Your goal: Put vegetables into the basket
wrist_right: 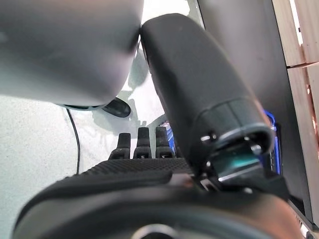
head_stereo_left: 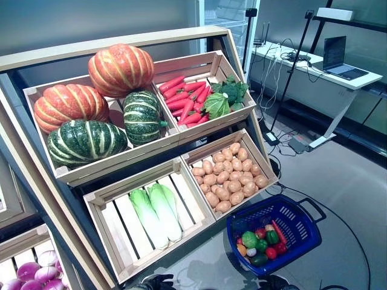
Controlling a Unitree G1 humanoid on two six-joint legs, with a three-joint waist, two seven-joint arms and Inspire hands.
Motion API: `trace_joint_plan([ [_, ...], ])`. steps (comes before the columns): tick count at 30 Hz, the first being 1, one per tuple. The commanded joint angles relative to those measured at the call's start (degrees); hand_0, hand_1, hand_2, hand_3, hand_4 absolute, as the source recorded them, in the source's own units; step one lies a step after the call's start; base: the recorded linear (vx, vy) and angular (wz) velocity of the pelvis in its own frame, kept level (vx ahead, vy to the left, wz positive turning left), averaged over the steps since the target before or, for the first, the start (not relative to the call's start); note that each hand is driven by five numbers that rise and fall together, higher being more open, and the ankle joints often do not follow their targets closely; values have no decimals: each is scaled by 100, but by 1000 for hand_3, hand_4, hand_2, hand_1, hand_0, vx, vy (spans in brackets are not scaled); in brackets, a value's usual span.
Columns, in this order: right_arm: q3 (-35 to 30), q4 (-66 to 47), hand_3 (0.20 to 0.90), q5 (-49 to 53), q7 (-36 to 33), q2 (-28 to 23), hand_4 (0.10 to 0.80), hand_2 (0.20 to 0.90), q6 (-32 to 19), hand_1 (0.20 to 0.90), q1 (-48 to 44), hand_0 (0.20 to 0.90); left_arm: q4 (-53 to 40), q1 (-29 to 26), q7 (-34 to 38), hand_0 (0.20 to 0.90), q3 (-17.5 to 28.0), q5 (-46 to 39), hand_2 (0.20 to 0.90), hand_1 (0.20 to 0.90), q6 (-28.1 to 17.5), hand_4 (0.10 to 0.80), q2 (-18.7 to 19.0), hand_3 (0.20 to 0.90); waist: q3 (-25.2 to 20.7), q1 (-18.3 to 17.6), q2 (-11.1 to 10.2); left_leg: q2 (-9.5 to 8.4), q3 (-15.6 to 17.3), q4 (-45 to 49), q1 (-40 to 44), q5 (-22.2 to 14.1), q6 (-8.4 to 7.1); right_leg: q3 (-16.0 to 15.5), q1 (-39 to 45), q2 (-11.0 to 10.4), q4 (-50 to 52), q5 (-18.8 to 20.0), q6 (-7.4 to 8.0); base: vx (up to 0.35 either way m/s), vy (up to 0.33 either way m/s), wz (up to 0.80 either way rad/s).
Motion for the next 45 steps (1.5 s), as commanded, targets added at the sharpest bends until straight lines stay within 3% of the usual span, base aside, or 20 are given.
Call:
trace_joint_plan([
  [1,111,105,900,40,-54,-23,800,900,-104,900,-415,900,290,-493,-89,900,113,-38,900,900,-159,800,27,900,146,36,-215,290,-298,40,30,-141,-329,14,489,-497,35,-141,391,0,0,0],
  [23,119,192,900,8,-39,37,800,900,-101,900,-407,900,559,-516,-132,900,62,93,900,900,-50,800,-58,900,117,0,-192,286,-301,40,66,-153,-313,38,517,-488,35,-154,390,0,0,0],
  [26,130,191,900,-14,-40,42,800,900,-98,900,-413,900,548,-539,-161,900,0,353,900,900,-243,800,-43,900,120,-18,-186,279,-297,40,69,-156,-317,46,516,-488,35,-153,392,0,0,0],
  [29,180,167,900,-2,-28,20,800,900,-94,900,-418,900,308,-609,-358,900,-198,1161,900,900,-830,800,62,900,131,-36,-183,276,-285,40,72,-163,-319,62,512,-486,35,-157,397,0,0,0],
  [32,308,59,900,33,12,-83,800,900,-29,900,-473,900,-445,-797,-690,900,-660,1327,900,900,-1149,800,287,900,175,-83,-150,273,-262,40,52,-159,-325,106,475,-482,35,-141,410,-16,8,-1],
  [38,422,-254,900,128,54,-307,800,900,118,900,-443,900,-2849,-1122,-1413,900,-1040,545,900,900,-777,800,1003,900,265,-108,-76,265,-217,40,30,-158,-304,137,436,-484,35,-130,428,-31,17,-6],
  [40,356,-291,900,92,78,-360,800,900,94,900,-352,900,-3934,-1168,-1819,900,-962,211,900,900,-614,800,1399,900,243,-84,-51,258,-200,40,-15,-126,-296,125,393,-501,35,-99,435,-15,10,-4],
  [45,254,-274,900,-6,69,-389,800,900,-45,900,-136,900,-5393,-1297,-2060,900,-533,188,900,900,-716,800,2122,900,208,-42,3,268,-206,40,-49,-118,-309,101,377,-531,35,-95,473,0,0,0],
])
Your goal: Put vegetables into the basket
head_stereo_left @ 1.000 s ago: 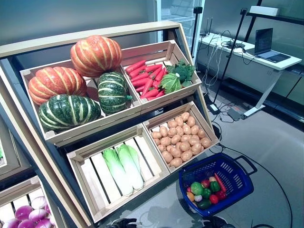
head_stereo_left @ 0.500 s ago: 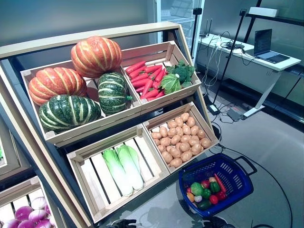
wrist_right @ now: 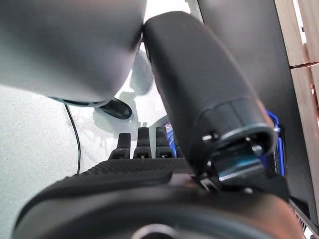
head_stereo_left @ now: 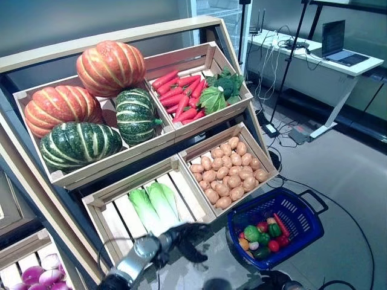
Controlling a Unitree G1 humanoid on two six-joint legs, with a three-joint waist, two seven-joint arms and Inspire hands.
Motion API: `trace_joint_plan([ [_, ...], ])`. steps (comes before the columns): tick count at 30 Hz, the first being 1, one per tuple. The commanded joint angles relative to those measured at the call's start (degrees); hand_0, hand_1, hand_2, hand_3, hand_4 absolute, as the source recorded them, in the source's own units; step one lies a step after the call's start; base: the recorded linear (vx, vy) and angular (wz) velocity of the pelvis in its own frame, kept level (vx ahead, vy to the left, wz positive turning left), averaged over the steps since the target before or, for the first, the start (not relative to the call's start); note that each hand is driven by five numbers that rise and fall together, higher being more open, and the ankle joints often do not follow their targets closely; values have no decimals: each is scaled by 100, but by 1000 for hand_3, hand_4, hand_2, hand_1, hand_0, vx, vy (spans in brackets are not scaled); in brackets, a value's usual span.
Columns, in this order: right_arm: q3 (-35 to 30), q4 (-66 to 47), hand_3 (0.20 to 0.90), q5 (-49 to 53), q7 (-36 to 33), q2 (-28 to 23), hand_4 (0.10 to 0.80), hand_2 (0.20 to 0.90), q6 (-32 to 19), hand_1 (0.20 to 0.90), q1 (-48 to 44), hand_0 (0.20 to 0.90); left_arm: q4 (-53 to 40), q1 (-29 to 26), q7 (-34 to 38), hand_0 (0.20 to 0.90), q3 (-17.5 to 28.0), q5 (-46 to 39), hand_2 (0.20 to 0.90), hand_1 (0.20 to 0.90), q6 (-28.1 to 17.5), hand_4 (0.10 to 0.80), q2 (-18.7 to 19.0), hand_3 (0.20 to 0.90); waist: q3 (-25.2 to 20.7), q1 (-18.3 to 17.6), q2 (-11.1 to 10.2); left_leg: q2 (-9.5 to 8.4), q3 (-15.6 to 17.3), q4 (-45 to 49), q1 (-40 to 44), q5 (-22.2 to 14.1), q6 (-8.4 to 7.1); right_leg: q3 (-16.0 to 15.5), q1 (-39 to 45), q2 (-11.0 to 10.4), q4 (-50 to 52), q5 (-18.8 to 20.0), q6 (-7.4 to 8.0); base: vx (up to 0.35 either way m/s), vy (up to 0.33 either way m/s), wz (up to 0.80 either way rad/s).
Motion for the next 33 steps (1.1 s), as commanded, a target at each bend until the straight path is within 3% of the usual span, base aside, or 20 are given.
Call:
trace_joint_plan([
  [1,127,105,900,-24,63,-92,800,900,-186,900,-91,900,-675,-789,-159,900,452,-358,900,900,-234,800,690,900,-26,27,-274,268,-316,13,-75,-125,-294,-2,400,-536,36,-125,448,46,0,0],
  [5,-18,197,900,-84,114,-123,800,900,-316,900,84,900,-1204,-712,-44,900,991,-80,900,900,-334,800,1213,900,-67,84,-256,261,-322,13,-78,-170,-319,-20,410,-536,36,-165,462,25,-1,0],
  [12,-69,-3,900,-30,140,-287,800,900,-253,900,299,900,-994,-540,123,900,1344,896,900,900,-298,800,2020,900,-21,101,-216,250,-356,13,-167,-115,-333,-33,329,-503,36,-148,437,4,-7,3],
  [18,-56,-123,900,4,157,-438,800,900,-232,900,344,900,-791,-659,-24,900,1244,1663,900,900,-449,800,2530,900,104,88,-131,228,-410,13,-357,-13,-367,-71,188,-478,36,-130,399,-36,6,7],
  [23,22,-126,900,196,163,-639,800,900,-266,900,101,900,-790,-1126,-199,900,977,2341,900,900,-628,800,2966,900,358,102,-12,208,-444,13,-656,103,-411,-147,-11,-437,36,-124,297,-104,-1,6],
  [27,106,-131,900,416,132,-855,800,900,-328,900,-336,900,-674,-1617,531,900,732,2899,900,900,-812,800,3245,900,781,95,96,216,-494,13,-938,236,-469,-171,-331,-395,207,-179,173,-192,-8,13],
  [33,256,-117,900,880,77,-1074,800,900,-634,900,-888,900,433,-2485,2914,900,127,3821,900,900,-1594,800,3730,900,1460,141,67,267,-565,345,-1540,394,-561,-172,-864,-260,646,-336,15,-164,-87,-1],
])
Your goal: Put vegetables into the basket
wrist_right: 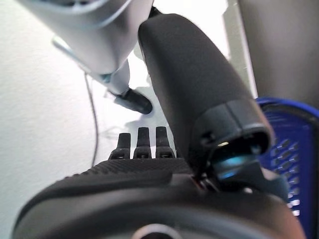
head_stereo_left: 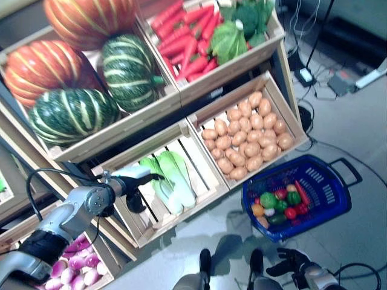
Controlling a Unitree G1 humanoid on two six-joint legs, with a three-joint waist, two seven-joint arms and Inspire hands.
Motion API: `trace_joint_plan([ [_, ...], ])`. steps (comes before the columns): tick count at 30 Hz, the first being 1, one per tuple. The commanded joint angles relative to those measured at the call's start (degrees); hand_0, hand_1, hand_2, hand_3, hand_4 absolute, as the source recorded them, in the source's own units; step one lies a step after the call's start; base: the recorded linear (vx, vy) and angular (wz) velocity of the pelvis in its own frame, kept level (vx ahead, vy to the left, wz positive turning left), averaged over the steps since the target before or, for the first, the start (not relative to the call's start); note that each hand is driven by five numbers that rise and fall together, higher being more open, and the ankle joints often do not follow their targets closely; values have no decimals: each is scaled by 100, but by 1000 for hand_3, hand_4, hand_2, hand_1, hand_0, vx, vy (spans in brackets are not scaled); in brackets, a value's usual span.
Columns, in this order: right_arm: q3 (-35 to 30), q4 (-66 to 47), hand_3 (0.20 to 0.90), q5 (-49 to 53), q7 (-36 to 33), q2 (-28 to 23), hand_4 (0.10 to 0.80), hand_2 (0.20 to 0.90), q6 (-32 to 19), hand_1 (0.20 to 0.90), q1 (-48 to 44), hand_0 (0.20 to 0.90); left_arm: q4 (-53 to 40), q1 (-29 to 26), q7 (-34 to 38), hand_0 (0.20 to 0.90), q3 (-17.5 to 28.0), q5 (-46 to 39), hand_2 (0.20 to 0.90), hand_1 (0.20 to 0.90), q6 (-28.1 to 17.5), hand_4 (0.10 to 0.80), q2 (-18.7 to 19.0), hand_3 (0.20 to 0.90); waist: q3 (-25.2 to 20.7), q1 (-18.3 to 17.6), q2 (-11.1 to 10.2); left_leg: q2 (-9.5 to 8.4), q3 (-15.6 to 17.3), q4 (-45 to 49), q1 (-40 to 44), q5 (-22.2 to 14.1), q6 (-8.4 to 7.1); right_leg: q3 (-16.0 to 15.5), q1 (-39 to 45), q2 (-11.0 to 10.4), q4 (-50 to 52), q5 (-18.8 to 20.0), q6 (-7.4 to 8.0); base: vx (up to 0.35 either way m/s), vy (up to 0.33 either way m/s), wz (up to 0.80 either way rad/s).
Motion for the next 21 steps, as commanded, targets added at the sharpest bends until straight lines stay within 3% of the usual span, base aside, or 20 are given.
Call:
trace_joint_plan([
  [1,242,-28,900,512,-1,-194,800,900,-445,900,-253,900,403,-1060,1615,900,132,517,900,900,-431,800,793,900,305,13,-284,223,-256,310,-561,99,-435,141,-43,-306,646,-524,124,-130,-118,1],
  [4,284,23,900,789,-30,-177,800,900,-673,900,-505,900,955,-1436,2780,900,-201,1001,900,900,-635,800,779,900,570,33,-345,264,-274,544,-893,116,-474,122,-257,-242,784,-560,77,-103,-94,4],
  [8,428,-96,900,946,-69,-180,800,900,-826,900,-859,900,1556,-1846,4282,900,-419,1621,900,900,-456,800,698,900,863,-24,-384,296,-208,648,-1239,180,-458,171,-684,-130,1021,-594,12,-138,-17,-4],
  [10,453,-173,900,1037,-107,-175,800,900,-843,900,-987,900,1750,-2111,4649,900,-559,1677,900,900,-279,800,669,900,985,-38,-419,297,-229,803,-1481,193,-474,190,-899,-100,1199,-644,-23,-148,-15,-9],
  [17,481,-342,900,1017,-175,-140,800,900,-730,900,-1317,900,2037,-2643,5371,900,-708,2282,900,900,63,800,652,900,1240,-95,-561,322,-197,1150,-1984,195,-507,205,-1297,-57,1449,-722,-77,-89,2,-2],
  [21,484,-495,900,1096,-267,-219,800,900,-651,900,-1462,900,2122,-2840,5122,900,-840,2344,900,900,107,800,694,900,1332,-108,-609,284,-198,1309,-2245,180,-507,191,-1534,-81,1563,-733,-86,-86,30,-1],
])
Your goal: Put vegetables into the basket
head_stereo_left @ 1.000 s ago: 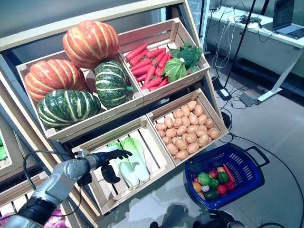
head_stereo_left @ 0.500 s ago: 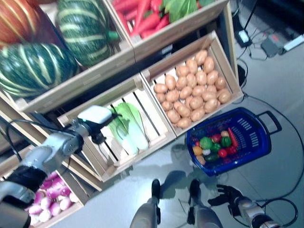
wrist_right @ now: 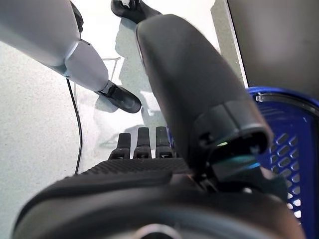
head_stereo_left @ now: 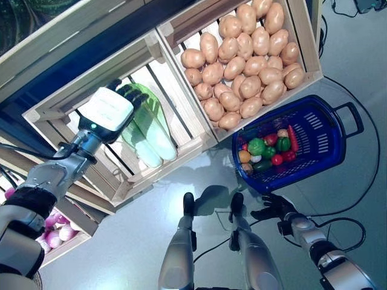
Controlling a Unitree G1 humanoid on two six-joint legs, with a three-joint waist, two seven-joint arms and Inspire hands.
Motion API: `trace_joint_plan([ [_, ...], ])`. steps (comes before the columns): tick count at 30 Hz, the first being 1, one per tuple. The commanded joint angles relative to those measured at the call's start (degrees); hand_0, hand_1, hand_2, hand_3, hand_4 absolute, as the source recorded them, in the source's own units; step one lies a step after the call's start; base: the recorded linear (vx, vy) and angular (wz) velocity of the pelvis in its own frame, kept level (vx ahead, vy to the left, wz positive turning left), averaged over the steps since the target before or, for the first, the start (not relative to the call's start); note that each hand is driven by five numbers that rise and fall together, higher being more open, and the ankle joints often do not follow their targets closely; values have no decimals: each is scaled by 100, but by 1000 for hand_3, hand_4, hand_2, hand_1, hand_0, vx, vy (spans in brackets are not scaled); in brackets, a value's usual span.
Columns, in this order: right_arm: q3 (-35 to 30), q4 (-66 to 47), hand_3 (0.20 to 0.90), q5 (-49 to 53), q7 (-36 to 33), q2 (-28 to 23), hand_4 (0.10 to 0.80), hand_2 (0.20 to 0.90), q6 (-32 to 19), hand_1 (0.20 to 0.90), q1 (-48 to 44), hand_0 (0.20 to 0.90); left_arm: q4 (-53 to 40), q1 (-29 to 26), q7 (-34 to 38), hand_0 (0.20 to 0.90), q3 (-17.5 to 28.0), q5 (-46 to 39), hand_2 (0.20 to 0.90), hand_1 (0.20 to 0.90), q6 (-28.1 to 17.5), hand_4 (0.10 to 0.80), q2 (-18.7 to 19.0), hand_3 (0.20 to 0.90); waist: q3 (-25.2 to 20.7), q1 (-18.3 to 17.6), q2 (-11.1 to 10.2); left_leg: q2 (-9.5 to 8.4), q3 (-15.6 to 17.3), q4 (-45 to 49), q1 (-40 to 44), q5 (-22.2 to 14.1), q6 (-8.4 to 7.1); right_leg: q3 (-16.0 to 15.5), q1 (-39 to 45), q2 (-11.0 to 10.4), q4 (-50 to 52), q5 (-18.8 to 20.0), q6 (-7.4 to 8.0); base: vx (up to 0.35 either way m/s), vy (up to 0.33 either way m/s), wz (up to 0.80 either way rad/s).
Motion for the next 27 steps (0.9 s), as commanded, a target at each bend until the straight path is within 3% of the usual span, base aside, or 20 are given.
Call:
trace_joint_plan([
  [1,177,-364,900,366,-266,-277,800,900,12,900,97,900,61,-646,136,900,244,48,900,900,299,800,453,900,38,-81,-117,112,-193,771,-925,97,-387,143,-234,-212,1085,-880,168,-52,29,-2],
  [20,-56,-851,900,341,-343,-496,800,900,118,900,81,900,-450,12,-126,900,798,-15,900,900,469,800,943,900,38,75,-79,-46,-216,1084,-1547,0,-359,9,-781,-401,1323,-942,199,-10,16,-2],
  [27,2,-974,900,323,-324,-535,800,900,194,900,-65,900,-269,-353,114,900,623,158,900,900,535,800,856,900,38,8,-160,-54,-210,1249,-1811,-44,-327,85,-1102,-381,1543,-971,194,-3,38,5],
])
